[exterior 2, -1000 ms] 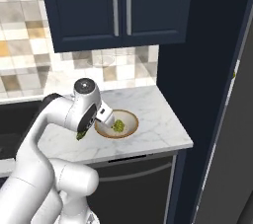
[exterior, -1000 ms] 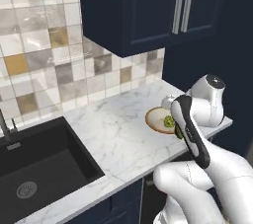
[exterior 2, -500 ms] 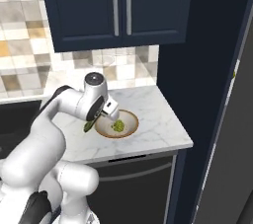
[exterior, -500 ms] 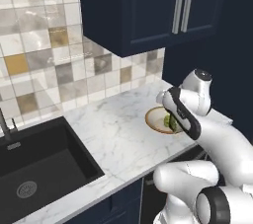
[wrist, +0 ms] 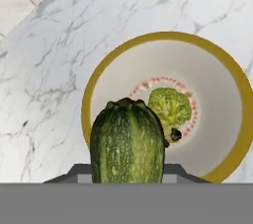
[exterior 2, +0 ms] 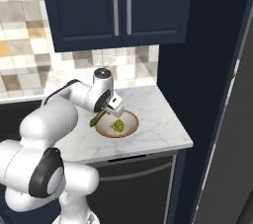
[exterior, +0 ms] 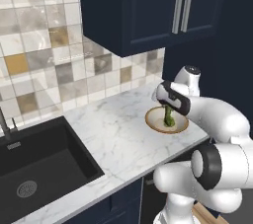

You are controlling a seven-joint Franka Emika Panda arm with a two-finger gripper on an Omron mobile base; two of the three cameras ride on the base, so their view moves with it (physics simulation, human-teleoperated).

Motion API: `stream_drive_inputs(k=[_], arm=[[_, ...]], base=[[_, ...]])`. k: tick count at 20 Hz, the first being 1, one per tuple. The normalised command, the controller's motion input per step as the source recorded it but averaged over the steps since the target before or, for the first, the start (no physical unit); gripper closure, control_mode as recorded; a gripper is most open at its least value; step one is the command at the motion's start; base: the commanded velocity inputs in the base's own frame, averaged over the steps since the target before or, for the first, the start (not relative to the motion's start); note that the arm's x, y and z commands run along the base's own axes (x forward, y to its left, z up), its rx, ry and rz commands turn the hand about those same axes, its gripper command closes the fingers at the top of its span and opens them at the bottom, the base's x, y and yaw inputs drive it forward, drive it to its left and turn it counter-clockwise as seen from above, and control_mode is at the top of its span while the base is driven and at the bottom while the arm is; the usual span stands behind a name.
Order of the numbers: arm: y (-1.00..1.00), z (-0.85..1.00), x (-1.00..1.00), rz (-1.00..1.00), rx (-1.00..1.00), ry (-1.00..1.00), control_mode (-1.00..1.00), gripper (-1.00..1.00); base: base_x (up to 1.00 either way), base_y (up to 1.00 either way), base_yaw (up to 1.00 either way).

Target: Take the squash, broccoli, and lemon from the freezer and place them in the bowl on the counter.

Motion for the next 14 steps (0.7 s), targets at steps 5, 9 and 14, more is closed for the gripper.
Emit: stream_drive_inputs(k=[5, 9, 14], arm=[[-0.19, -0.37, 0.23, 0.00, 0.04, 0.01, -1.00, 1.00], [-0.16, -0.36, 0.20, 0.00, 0.04, 0.02, -1.00, 1.00], [-0.01, -0.39, 0.14, 0.00, 0.00, 0.02, -1.00, 1.00]], base=[[0.00, 0.00, 0.00], [0.00, 0.00, 0.00], [0.00, 0.00, 0.00]])
